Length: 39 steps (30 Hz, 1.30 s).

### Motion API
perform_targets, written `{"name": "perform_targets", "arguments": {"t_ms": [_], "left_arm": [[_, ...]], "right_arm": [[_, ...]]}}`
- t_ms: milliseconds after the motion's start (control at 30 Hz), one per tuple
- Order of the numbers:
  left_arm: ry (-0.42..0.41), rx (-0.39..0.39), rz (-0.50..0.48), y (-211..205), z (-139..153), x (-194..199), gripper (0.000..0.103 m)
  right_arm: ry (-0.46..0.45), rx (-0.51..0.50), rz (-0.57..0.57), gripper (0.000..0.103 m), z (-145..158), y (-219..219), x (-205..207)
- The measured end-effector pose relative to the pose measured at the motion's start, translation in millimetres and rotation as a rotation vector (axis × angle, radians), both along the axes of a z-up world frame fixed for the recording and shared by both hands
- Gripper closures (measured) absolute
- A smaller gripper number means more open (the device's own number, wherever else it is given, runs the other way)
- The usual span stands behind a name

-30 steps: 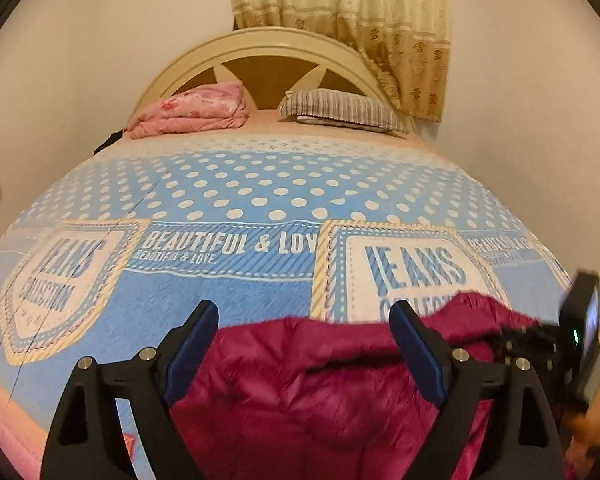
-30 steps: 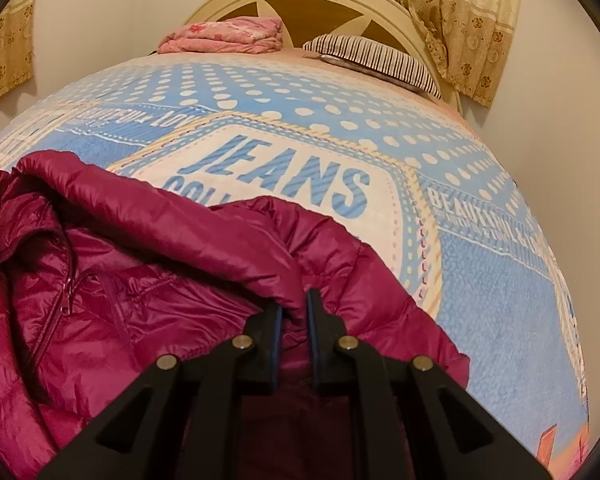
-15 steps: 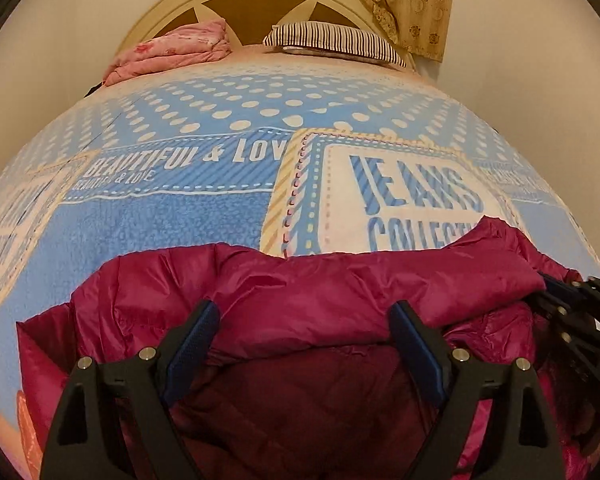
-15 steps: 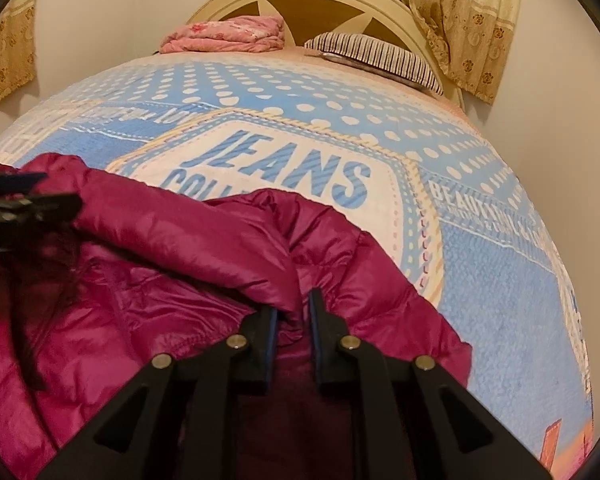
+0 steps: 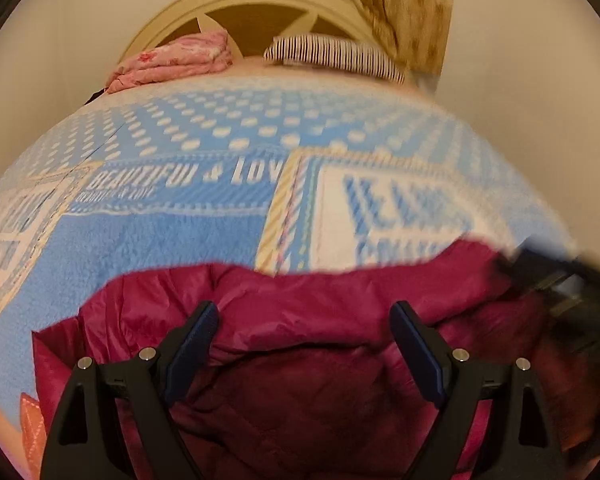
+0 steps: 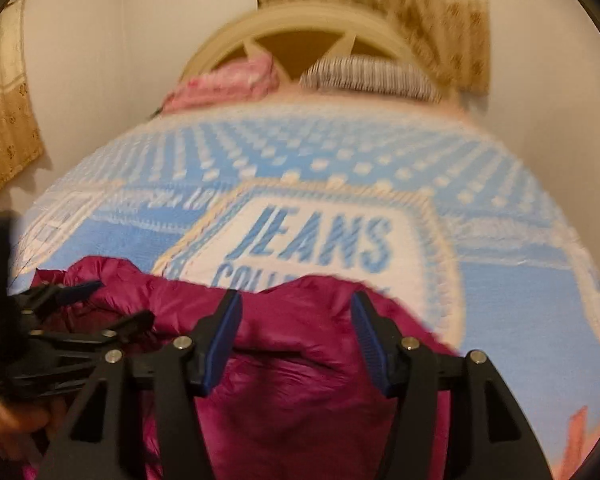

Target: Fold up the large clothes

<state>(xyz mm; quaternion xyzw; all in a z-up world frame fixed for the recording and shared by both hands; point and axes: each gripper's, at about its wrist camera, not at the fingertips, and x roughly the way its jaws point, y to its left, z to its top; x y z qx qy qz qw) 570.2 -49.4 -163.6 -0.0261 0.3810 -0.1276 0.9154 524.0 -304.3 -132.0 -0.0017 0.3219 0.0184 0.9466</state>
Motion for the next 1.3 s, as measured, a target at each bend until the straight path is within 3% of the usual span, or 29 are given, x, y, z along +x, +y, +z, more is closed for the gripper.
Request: {"name": "perform_targets", "arguments": {"t_ms": [100,167,300,700,1300], "left_arm": [[0.0,-0.026,-0.021,-3.8,4.8,7.6,0.015],[0.024,0.008,-0.011,-7.0,-6.5,14.5,0.015],[0.074,0.002,-0.001,-6.7,-32.1,16.2,0.015],[0.066,0.122,-0.014,-26.0,-47.8,16.4,0.009],[0.085,0.166,-0.017,-32.7,-53.5,19.7,0.005]], "right_arm": [[0.043,-0.008,0.016,0.043,-17.3,10.6,13.0],[0.051,-0.038,0.024,0.043,-28.1,16.2,10.8],[0.066,-0.038,0.017,0.043,-40.3,10.9,6.9],[0.092,-0.026,0.012,0.043,-55.2,4.5,8.1],[0.119,-0.058,0.001,0.043,-62.2,9.3,10.8]]}}
